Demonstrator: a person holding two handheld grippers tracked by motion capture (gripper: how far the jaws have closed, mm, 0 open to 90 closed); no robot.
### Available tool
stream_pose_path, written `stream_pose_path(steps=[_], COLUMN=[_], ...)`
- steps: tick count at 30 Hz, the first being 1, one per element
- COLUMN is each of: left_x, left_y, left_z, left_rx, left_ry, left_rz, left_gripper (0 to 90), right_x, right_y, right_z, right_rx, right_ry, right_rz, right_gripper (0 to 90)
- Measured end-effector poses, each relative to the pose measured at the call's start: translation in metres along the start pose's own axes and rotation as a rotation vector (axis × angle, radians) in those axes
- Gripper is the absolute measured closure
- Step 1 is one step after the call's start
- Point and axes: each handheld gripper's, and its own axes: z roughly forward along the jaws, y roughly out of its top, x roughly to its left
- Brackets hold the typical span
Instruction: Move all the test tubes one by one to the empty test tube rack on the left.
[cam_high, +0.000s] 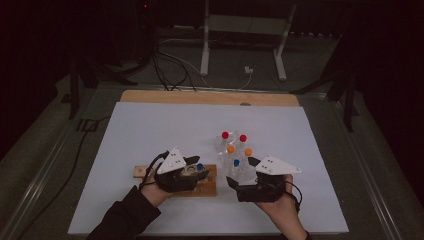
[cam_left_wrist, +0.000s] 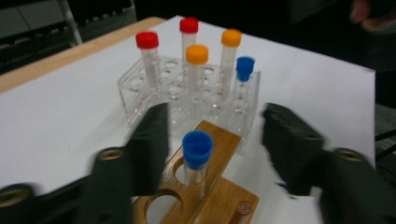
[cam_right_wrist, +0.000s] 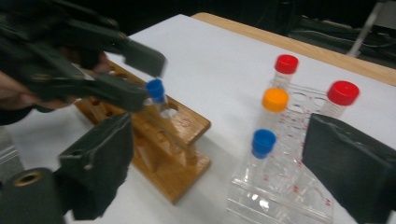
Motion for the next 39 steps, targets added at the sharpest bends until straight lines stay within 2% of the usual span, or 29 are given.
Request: stream_pose_path(steps=[2, 3, 5, 6, 7, 9, 10, 11, 12, 13, 15, 21, 26, 33, 39], left_x=[-0.001, -0.002, -0.003, -0.004, -0.004, -0.004, -0.005, -0.006, -0.006, -0.007, -0.008, -0.012, -0.013, -0.011, -0.010], left_y=[0.001, 0.001, 0.002, 0.002, 0.002, 0.002, 0.002, 0.002, 0.002, 0.002, 0.000, -0.005, -0.008, -0.009, -0.009], left_z=[-0.002, -0.004, -0.007, -0.009, -0.012, -0.016, -0.018, -0.020, -0.022, -0.023, -0.025, -0.031, -0.035, -0.036, -0.037], left_rx=[-0.009, -0.009, -0.014, -0.021, -0.025, -0.022, -0.023, -0.019, -0.008, -0.008, 0.000, 0.007, 0.012, 0.016, 0.012], left_ry=[-0.008, -0.008, -0.022, -0.024, -0.037, -0.047, -0.064, -0.063, -0.071, -0.075, -0.076, -0.087, -0.096, -0.094, -0.092], left_rz=[0.002, 0.001, -0.003, -0.004, -0.010, -0.014, -0.010, -0.008, -0.008, -0.002, 0.002, 0.006, 0.004, 0.004, 0.000], left_gripper=[25.3, 25.3, 16.6, 13.8, 13.8, 5.6, 1.8, 1.8, 1.8, 1.8, 1.8, 1.3, 1.3, 1.3, 1.3], right_x=[-0.003, -0.003, -0.007, -0.010, -0.010, -0.014, -0.016, -0.016, -0.018, -0.018, -0.021, -0.023, -0.026, -0.024, -0.022], right_y=[-0.002, -0.002, -0.005, -0.008, -0.008, -0.012, -0.013, -0.013, -0.015, -0.015, -0.017, -0.021, -0.024, -0.026, -0.026], right_z=[0.002, 0.002, 0.004, 0.007, 0.007, 0.010, 0.011, 0.011, 0.014, 0.014, 0.017, 0.027, 0.034, 0.046, 0.050], right_rx=[0.005, 0.005, 0.022, 0.038, 0.038, 0.061, 0.070, 0.070, 0.089, 0.089, 0.112, 0.170, 0.172, 0.198, 0.198], right_ry=[-0.015, -0.015, -0.032, -0.047, -0.047, -0.070, -0.076, -0.076, -0.082, -0.082, -0.082, -0.099, -0.104, -0.100, -0.101], right_rz=[0.004, 0.004, 0.011, 0.011, 0.011, 0.006, 0.009, 0.009, 0.011, 0.011, 0.016, 0.025, 0.040, 0.020, 0.008], right_gripper=[15.5, 15.5, 18.0, 22.4, 22.4, 32.4, 34.3, 34.3, 39.9, 39.9, 46.1, 54.9, 60.8, 67.7, 73.5])
